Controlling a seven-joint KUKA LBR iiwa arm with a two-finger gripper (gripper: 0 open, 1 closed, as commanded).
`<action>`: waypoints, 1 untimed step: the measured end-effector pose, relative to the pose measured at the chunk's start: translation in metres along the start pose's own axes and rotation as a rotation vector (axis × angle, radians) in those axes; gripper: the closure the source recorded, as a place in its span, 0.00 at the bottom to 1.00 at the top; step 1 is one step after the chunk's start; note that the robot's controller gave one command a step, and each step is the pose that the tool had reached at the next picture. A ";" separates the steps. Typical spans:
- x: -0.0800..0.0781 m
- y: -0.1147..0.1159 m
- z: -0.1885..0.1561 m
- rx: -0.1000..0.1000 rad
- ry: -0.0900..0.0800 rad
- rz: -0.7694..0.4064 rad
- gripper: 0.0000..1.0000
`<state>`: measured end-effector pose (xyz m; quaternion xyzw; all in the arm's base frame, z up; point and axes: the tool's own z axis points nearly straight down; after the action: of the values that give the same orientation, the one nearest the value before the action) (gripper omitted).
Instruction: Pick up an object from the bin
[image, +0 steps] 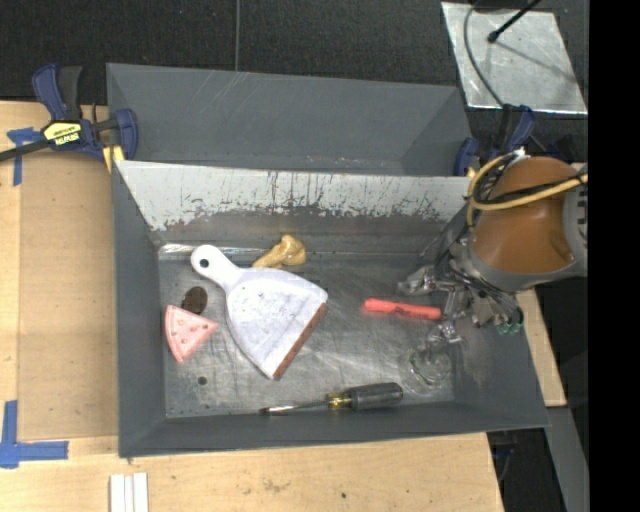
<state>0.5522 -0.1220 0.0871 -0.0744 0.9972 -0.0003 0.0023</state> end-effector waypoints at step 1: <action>0.001 -0.006 -0.004 -0.004 -0.006 -0.088 0.00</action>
Offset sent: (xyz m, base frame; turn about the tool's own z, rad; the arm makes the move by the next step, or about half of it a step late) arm 0.0382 0.0097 -0.0161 -0.1633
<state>0.5520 -0.1278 0.0913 -0.1183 0.9930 0.0016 0.0051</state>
